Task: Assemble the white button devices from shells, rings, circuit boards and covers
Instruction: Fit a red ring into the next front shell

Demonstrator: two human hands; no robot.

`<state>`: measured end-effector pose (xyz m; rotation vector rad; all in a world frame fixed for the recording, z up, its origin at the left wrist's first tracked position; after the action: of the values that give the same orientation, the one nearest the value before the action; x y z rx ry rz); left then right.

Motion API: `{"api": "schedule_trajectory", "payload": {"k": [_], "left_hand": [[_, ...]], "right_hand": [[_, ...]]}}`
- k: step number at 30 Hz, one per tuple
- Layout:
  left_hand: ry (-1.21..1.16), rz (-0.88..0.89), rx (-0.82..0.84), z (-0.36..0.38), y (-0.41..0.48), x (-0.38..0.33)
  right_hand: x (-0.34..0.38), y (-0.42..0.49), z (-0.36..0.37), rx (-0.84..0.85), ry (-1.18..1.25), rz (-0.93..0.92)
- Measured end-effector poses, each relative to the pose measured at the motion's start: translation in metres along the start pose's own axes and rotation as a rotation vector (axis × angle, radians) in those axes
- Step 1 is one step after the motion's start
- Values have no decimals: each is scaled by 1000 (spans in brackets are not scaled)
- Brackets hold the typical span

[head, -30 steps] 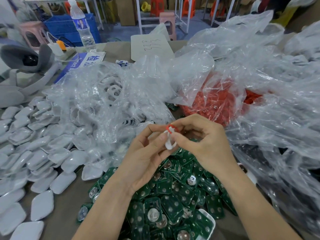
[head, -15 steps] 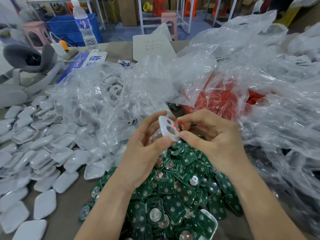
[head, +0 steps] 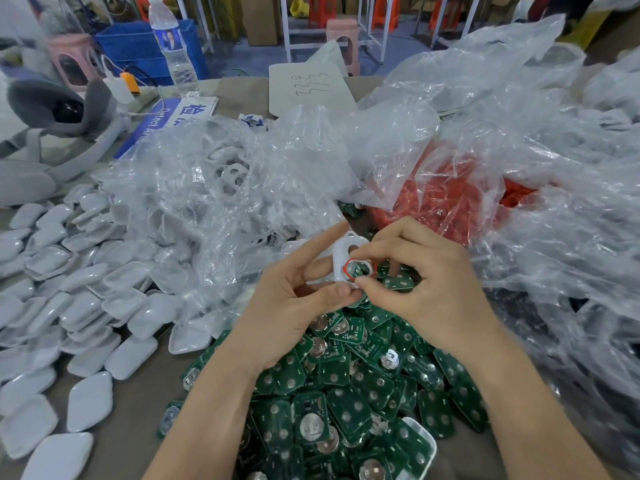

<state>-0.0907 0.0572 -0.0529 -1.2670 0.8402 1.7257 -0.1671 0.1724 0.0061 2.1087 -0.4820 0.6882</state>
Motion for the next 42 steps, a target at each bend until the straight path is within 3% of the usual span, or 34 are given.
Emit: {"api": "schedule_trajectory", "payload": {"k": [21, 35, 39, 42], "left_hand": [[82, -31, -47, -3, 0, 6], [1, -89, -56, -4, 1, 7], [10, -90, -99, -6, 1, 7], [-20, -87, -136, -7, 3, 8]], "right_hand": [[-3, -2, 8, 79, -41, -9], [-7, 0, 9, 56, 42, 46], [-11, -1, 12, 80, 64, 114], [-18, -2, 14, 78, 220, 264]]}}
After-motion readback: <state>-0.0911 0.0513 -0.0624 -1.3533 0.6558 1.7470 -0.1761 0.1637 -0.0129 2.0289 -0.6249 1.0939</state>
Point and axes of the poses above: each hand's wrist, its own y-axis towards the middle knuckle, its own z-axis out of the palm, x = y × z, the point moved 7 cm from there along y, towards the middle knuckle, and after that the axes turned 11 degrees about -x, right-handed, at the moved point
